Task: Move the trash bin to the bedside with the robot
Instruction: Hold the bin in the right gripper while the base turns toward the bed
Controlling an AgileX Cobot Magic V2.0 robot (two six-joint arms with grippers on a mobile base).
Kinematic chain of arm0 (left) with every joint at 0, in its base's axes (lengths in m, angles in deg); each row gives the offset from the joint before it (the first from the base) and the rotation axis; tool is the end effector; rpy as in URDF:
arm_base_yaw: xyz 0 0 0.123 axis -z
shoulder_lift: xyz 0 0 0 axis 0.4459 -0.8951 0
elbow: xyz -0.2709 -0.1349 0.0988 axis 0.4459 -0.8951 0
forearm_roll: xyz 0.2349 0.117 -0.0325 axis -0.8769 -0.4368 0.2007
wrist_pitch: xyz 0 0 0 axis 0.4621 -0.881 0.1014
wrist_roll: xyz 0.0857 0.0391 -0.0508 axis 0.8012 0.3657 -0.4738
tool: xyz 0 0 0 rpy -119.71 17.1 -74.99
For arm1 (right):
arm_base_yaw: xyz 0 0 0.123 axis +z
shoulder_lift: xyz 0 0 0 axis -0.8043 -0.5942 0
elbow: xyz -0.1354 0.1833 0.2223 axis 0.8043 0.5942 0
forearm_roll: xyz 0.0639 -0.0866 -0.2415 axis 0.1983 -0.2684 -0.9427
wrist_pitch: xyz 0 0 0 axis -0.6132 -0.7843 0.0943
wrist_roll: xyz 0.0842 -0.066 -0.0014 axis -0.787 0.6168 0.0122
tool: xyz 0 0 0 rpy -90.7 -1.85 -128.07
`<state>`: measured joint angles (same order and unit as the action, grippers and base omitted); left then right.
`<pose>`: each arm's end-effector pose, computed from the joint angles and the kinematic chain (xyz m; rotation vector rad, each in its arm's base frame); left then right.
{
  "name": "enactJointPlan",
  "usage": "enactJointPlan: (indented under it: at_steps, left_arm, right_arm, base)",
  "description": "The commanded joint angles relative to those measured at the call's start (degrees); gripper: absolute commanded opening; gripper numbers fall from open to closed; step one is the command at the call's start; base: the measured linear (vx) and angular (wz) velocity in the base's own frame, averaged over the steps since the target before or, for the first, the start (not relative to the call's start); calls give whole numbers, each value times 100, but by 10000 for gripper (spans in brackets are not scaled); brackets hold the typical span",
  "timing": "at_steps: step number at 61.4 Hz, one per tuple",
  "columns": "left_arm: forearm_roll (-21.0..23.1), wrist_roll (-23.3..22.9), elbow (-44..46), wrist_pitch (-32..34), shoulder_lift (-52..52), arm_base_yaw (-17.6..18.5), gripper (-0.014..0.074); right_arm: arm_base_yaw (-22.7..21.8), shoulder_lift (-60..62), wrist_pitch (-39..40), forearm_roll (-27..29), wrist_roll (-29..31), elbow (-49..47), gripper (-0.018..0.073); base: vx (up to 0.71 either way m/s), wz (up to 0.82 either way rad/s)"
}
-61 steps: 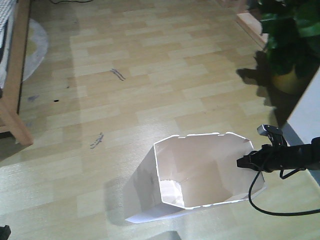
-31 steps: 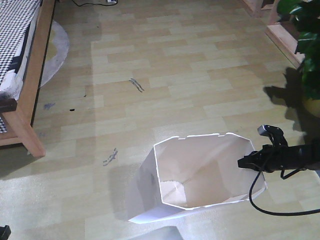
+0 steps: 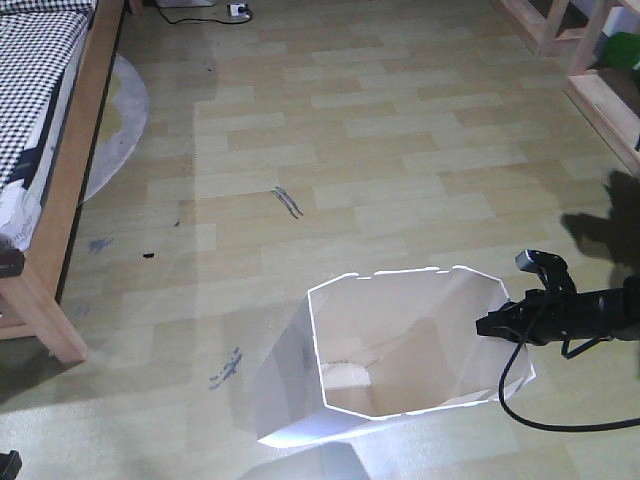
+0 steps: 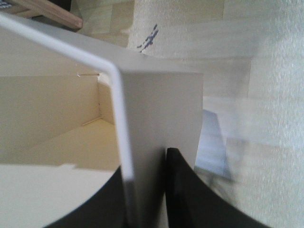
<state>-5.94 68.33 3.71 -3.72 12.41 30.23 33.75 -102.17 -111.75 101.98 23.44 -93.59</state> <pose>0.0471 -0.0031 0.1665 0.1322 1.8449 0.0084 0.3490 -0.0509 -0.0360 -0.1975 2.6225 0.8451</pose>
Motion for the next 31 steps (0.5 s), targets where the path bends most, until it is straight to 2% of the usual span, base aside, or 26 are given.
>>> enactJointPlan:
  at_steps: [1, 31]
  left_arm:
    - [0, -27, -101, 397, 74, -18, -7]
    - [0, -27, -101, 397, 74, -18, -7]
  right_arm:
    - [-22, 419, -1542, 308, -164, -47, -3]
    - [-22, 419, -1542, 308, -164, -47, -3]
  base:
    - [42, 10]
    - [43, 15]
